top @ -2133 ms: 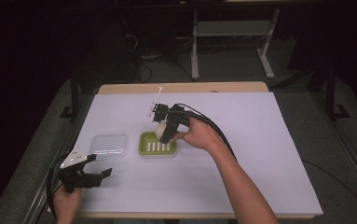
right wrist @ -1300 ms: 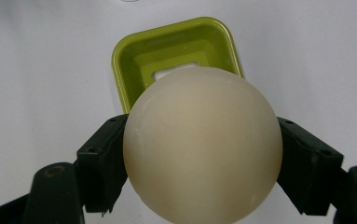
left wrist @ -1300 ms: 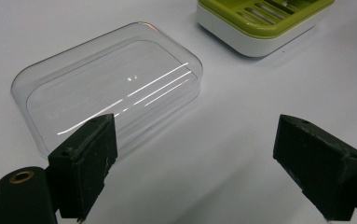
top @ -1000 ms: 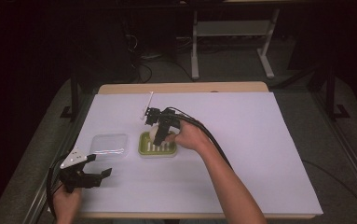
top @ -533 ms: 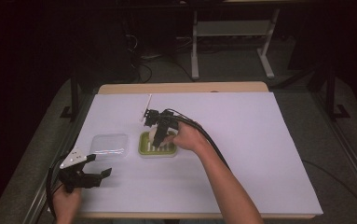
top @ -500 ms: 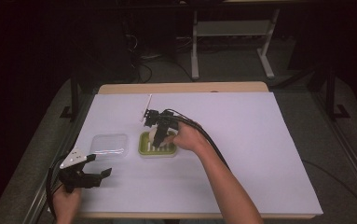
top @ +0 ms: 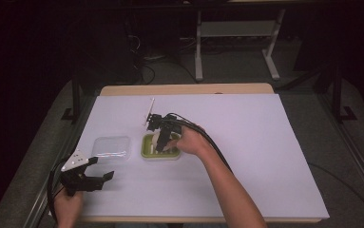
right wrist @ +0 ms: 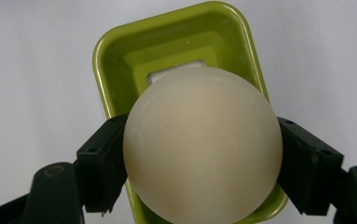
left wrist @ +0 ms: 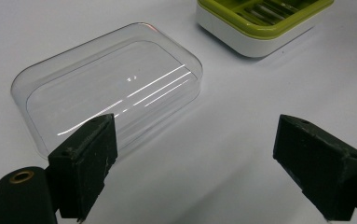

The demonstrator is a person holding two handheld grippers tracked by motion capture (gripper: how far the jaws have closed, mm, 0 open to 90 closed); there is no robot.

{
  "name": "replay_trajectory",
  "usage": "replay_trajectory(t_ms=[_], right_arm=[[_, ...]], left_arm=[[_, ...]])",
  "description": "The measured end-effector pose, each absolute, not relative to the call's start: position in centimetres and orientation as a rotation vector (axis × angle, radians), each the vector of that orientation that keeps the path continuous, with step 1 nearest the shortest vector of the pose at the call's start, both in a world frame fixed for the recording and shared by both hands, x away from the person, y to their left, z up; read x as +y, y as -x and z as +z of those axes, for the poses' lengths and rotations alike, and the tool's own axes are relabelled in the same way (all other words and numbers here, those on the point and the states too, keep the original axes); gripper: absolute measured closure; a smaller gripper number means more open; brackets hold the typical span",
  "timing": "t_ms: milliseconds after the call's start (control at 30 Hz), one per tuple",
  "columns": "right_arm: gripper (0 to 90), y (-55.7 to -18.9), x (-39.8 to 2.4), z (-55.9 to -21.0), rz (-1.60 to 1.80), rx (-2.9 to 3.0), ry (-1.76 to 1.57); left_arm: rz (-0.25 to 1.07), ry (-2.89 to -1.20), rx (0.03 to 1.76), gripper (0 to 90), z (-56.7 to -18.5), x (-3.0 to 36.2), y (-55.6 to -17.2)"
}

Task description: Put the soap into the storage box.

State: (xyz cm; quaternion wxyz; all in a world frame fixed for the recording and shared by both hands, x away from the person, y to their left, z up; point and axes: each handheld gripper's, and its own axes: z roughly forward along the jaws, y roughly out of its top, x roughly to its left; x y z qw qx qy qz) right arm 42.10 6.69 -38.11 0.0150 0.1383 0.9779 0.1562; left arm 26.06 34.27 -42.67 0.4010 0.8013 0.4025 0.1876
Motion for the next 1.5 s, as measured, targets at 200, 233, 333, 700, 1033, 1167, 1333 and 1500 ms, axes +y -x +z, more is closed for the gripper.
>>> replay_trajectory(t_ms=[200, 233, 333, 700, 1033, 1167, 1333, 1500], right_arm=[[24.7, -42.1, 6.8, -38.4, 0.475, 3.048, -0.430], [24.6, -42.1, 6.9, -38.5, 0.466, 3.050, -0.428], [24.7, -42.1, 6.9, -38.5, 0.463, 3.052, -0.424], [24.6, -42.1, 7.2, -38.9, 0.452, 3.057, -0.421], [24.6, -42.1, 7.3, -39.1, 0.438, 3.057, -0.421], [24.6, -42.2, 7.2, -39.1, 0.440, 3.056, -0.424], [24.6, -42.2, 7.2, -39.2, 0.442, 3.055, -0.426], [24.6, -42.3, 7.0, -39.4, 0.449, 3.054, -0.444]], left_arm=[[0.474, -2.025, 1.017, 12.9, -42.7, 34.3, -26.1], [0.474, -2.025, 1.017, 12.9, -42.7, 34.3, -26.1], [0.471, -2.026, 1.019, 12.9, -42.7, 34.3, -26.1], [0.472, -2.027, 1.017, 12.9, -42.7, 34.3, -26.1], [0.474, -2.030, 1.016, 12.9, -42.7, 34.3, -26.1], [0.475, -2.026, 1.017, 12.9, -42.7, 34.3, -26.1], [0.474, -2.025, 1.018, 12.9, -42.7, 34.3, -26.1], [0.473, -2.026, 1.017, 12.9, -42.7, 34.3, -26.1]])
